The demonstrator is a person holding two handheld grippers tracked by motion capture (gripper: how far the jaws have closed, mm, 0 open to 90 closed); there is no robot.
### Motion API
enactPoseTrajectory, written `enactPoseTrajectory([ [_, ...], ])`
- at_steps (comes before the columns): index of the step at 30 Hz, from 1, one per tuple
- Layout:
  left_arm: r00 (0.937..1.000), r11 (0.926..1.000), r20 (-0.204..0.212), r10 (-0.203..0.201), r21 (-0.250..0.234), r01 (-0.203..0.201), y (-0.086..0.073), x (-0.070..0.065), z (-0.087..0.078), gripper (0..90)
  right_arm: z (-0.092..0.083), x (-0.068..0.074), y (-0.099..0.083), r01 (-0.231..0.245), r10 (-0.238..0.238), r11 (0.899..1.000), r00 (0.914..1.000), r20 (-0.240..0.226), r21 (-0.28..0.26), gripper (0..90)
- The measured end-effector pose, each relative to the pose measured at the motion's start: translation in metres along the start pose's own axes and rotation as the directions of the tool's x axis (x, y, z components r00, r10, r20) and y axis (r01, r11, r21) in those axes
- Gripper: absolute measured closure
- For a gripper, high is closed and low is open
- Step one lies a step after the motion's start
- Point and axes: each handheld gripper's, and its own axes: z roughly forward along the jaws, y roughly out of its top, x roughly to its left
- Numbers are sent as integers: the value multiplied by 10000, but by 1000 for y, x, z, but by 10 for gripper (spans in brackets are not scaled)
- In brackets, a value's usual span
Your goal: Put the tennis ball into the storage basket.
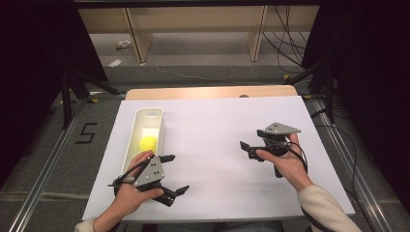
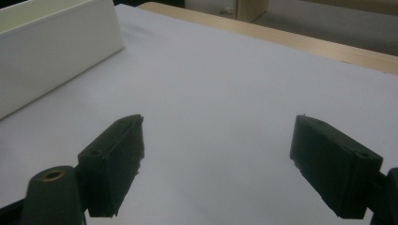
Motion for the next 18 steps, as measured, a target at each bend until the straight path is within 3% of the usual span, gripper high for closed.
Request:
enactPoseTrajectory([
  [18,10000,10000,-9,-30,0,30,0,0,0,0,-29,-7,-19,-161,161,9999,9995,284,-5,184],
])
